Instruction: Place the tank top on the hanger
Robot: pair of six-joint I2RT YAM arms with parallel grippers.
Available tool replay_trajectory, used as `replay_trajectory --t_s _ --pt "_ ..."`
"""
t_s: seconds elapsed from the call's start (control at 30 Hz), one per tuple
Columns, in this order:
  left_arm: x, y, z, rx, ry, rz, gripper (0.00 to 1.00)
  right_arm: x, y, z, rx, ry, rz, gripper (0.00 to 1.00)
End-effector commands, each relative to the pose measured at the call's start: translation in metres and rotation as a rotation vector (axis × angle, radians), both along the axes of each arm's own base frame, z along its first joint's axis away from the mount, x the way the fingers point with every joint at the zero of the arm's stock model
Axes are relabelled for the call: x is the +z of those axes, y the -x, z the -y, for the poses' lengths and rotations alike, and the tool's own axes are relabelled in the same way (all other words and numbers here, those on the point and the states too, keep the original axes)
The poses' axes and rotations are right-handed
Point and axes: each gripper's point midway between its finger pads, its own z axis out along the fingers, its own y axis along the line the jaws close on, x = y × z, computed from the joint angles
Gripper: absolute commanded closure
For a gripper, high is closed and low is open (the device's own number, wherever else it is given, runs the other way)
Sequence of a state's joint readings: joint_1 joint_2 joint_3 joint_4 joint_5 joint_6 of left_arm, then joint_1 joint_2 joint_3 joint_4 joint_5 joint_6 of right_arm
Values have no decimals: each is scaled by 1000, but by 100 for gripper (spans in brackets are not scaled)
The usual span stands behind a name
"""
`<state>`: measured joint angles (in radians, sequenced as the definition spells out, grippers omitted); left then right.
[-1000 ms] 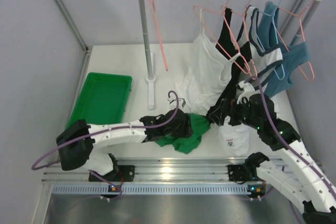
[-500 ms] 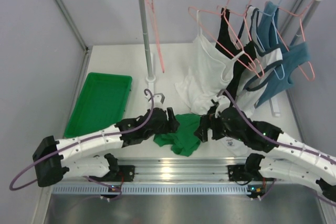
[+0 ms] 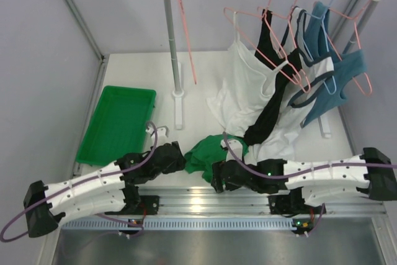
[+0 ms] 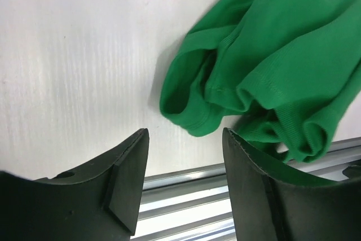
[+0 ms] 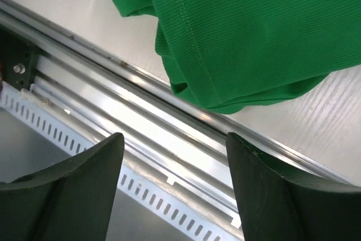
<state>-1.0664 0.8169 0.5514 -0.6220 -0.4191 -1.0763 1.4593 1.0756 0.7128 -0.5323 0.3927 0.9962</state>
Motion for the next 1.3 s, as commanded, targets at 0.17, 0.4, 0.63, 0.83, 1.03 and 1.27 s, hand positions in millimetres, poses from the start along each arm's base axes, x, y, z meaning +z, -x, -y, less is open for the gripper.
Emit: replay_trajectory --t_s 0.17,0.4,0.63,0.83,1.03,1.27 --pt "-25 -1 6 -19 -6 -20 36 -9 -8 -34 -121 -47 3 31" --pt "-33 -18 20 -80 31 -19 39 -30 -13 -33 -150 -5 14 30" --pt "-48 -18 25 -119 41 -46 48 -49 -16 -34 -170 36 8 32" --pt "-56 -11 36 -177 81 -66 61 -63 -18 -24 -193 83 0 47" --pt "-43 -15 36 -187 60 -47 100 -55 -26 -11 -207 147 40 87" --pt "63 -33 16 -153 20 128 100 24 -43 9 -223 104 157 100"
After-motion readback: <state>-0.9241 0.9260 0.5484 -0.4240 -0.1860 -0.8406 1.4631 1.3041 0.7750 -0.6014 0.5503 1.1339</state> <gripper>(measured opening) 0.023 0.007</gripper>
